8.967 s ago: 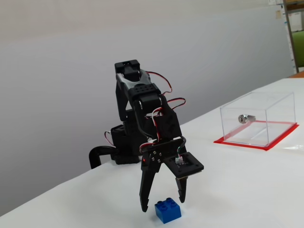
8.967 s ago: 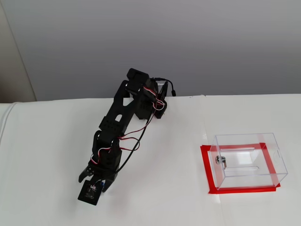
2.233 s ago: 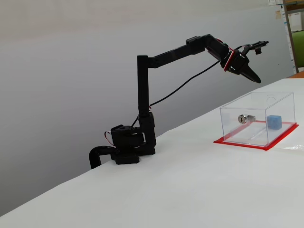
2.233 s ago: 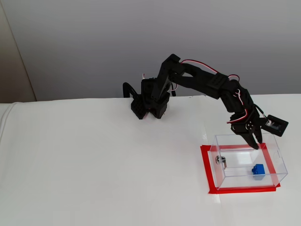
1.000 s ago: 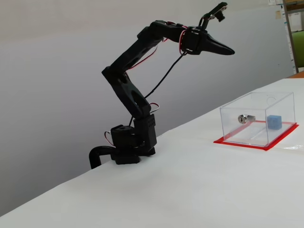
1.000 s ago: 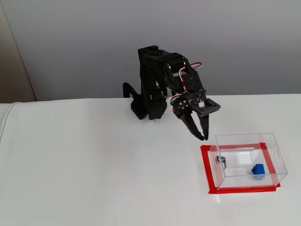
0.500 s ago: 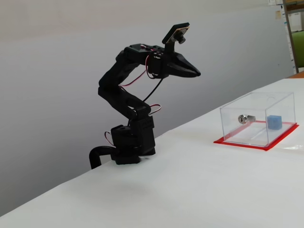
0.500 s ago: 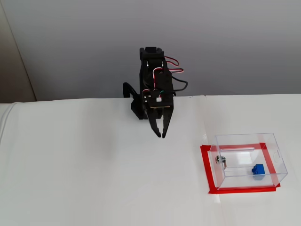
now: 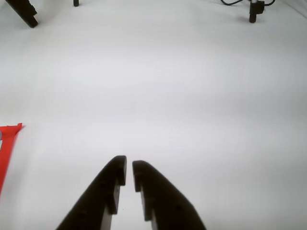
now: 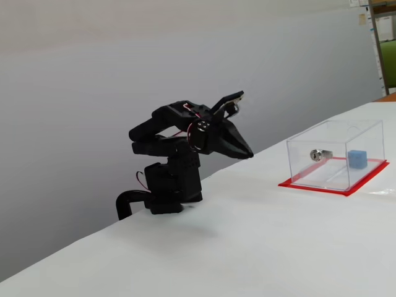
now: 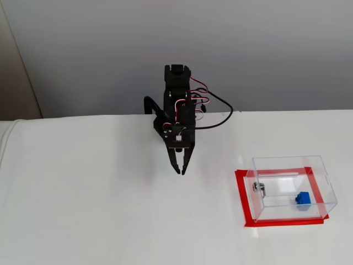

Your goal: Pick the blue lego brick and place it into the transparent box

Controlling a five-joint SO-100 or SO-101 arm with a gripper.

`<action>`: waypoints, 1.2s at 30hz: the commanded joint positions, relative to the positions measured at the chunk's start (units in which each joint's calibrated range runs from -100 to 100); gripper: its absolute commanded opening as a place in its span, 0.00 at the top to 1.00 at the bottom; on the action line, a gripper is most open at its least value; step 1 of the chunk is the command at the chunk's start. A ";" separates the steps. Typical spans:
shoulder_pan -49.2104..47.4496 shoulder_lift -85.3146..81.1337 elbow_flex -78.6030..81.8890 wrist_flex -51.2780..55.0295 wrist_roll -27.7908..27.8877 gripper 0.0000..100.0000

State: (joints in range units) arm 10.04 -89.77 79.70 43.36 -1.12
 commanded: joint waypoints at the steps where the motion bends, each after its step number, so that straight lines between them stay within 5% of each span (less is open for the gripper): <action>1: 0.27 -6.24 6.29 -0.37 0.24 0.98; 12: 0.20 -10.23 19.67 -0.19 0.29 0.98; 21: 0.20 -10.23 19.67 9.12 0.60 0.98; 36: 0.94 -10.23 19.58 8.77 0.81 0.99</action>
State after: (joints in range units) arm 10.68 -99.24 98.41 52.10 -0.49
